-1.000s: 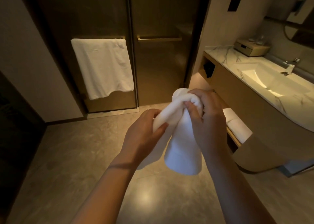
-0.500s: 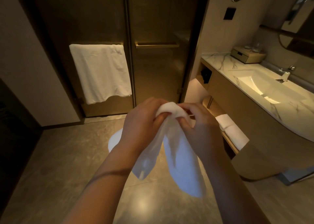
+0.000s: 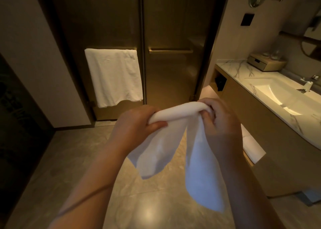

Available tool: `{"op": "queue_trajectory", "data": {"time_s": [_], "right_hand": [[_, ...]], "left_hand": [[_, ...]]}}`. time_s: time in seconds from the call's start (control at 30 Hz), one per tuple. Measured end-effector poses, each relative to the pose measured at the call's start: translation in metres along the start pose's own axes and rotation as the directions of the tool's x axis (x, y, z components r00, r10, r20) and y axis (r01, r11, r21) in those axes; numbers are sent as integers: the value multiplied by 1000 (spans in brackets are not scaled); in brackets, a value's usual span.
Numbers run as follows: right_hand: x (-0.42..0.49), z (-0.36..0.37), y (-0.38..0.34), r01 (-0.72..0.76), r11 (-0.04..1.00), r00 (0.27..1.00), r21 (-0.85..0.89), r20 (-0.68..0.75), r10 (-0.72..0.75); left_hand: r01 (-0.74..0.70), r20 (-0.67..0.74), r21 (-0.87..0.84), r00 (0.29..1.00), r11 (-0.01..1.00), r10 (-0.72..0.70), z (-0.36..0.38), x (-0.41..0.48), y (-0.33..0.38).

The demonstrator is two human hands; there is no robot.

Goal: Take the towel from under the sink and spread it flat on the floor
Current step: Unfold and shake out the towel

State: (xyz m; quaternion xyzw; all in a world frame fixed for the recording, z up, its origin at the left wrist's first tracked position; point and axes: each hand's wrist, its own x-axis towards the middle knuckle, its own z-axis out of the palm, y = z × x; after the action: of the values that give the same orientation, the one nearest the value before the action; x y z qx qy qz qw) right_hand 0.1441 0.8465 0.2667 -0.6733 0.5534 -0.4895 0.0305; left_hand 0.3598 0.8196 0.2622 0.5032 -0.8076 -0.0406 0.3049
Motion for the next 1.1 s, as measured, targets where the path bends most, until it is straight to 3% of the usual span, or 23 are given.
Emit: {"op": "queue_trajectory", "data": {"time_s": [0.13, 0.23, 0.37, 0.5, 0.67, 0.77, 0.93, 1.03, 1.1], "right_hand": [[-4, -1, 8, -21, 1000, 1000, 19, 20, 21], [-15, 12, 7, 95, 994, 995, -45, 44, -93], [-21, 23, 9, 127, 990, 992, -65, 1, -127], [-17, 22, 9, 101, 994, 994, -47, 41, -99], [-11, 15, 10, 69, 996, 996, -57, 52, -66], [-11, 12, 10, 33, 999, 996, -35, 83, -30], [-10, 16, 2, 27, 999, 973, 46, 228, -37], [-13, 27, -6, 123, 992, 980, -4, 156, -120], [-14, 30, -7, 111, 994, 987, 2, 117, -111]], "left_hand": [[-81, -92, 26, 992, 996, 83, -4, 11, 14], [-176, -62, 58, 982, 983, 179, -6, 20, 29], [-258, -22, 115, 965, 959, 262, -1, 18, 38], [-219, -18, 136, 975, 966, 223, -4, 14, 28], [-54, 2, 149, 999, 987, 54, -10, 9, 4], [64, -24, 0, 998, 998, -64, -14, 7, 0], [-16, -64, -49, 998, 999, 13, -20, 18, 15], [-69, -34, -29, 997, 997, 68, -16, 24, 26], [-50, -40, -96, 998, 994, 46, -14, 23, 28]]}}
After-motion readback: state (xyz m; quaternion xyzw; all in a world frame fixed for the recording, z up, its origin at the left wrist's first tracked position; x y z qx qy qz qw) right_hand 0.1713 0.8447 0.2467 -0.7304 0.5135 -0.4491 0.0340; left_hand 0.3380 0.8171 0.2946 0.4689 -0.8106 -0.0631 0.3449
